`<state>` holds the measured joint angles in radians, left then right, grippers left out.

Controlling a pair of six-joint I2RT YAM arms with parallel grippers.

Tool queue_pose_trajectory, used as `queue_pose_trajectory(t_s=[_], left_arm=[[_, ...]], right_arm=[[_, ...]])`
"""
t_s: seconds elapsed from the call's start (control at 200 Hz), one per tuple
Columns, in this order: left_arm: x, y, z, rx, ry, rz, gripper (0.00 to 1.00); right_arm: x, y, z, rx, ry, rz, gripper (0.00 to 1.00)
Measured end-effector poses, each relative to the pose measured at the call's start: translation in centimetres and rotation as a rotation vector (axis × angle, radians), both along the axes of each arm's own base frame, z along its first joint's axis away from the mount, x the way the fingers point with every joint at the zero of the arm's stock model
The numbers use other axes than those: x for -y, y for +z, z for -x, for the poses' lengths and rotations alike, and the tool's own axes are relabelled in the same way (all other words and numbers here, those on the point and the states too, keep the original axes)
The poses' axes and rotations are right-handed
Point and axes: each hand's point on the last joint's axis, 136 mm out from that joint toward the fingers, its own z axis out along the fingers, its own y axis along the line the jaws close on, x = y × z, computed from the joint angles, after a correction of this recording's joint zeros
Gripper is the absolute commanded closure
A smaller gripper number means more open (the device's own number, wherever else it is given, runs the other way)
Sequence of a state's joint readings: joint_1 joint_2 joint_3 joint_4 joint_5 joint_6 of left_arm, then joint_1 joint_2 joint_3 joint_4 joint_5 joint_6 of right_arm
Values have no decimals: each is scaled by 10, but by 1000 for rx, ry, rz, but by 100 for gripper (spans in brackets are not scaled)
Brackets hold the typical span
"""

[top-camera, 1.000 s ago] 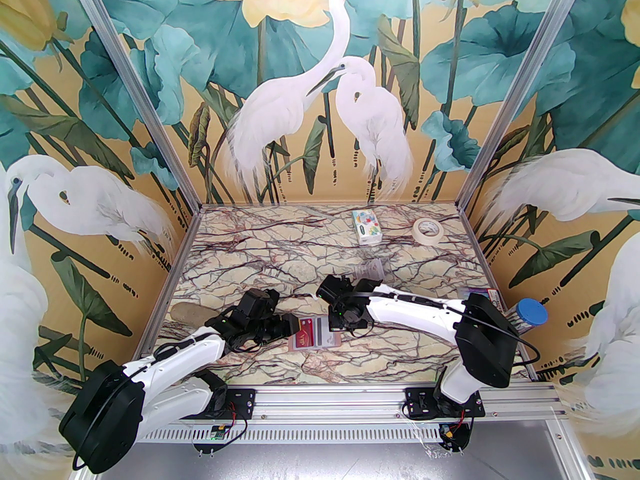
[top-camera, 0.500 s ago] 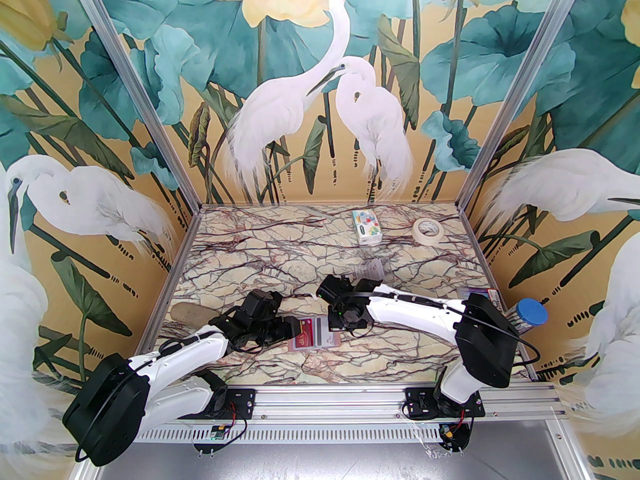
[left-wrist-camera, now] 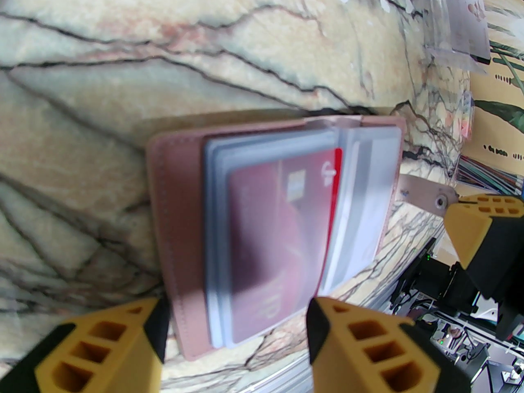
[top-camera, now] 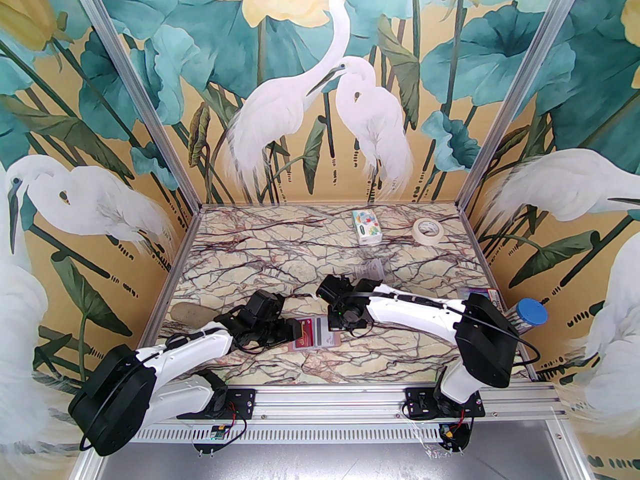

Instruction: Put the credit cards into the card holder

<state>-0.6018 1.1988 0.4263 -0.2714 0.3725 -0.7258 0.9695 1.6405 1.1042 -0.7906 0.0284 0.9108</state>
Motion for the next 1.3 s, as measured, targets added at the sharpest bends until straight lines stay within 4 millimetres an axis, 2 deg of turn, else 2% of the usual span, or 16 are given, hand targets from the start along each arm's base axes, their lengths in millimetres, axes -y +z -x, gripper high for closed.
queue_pose_trajectory(t_s=[0.465,0.925,1.3], left_arm=[[5,6,-3,9,-11,17,43],[34,46,-13,88,-49,218,46],[55,73,-18,127,-77,370,53]], right_arm=[[-2,1,-1,2,0,-9,100],[-2,1,-1,2,1,-10,100],[-4,0,0,0,2,-19,100]])
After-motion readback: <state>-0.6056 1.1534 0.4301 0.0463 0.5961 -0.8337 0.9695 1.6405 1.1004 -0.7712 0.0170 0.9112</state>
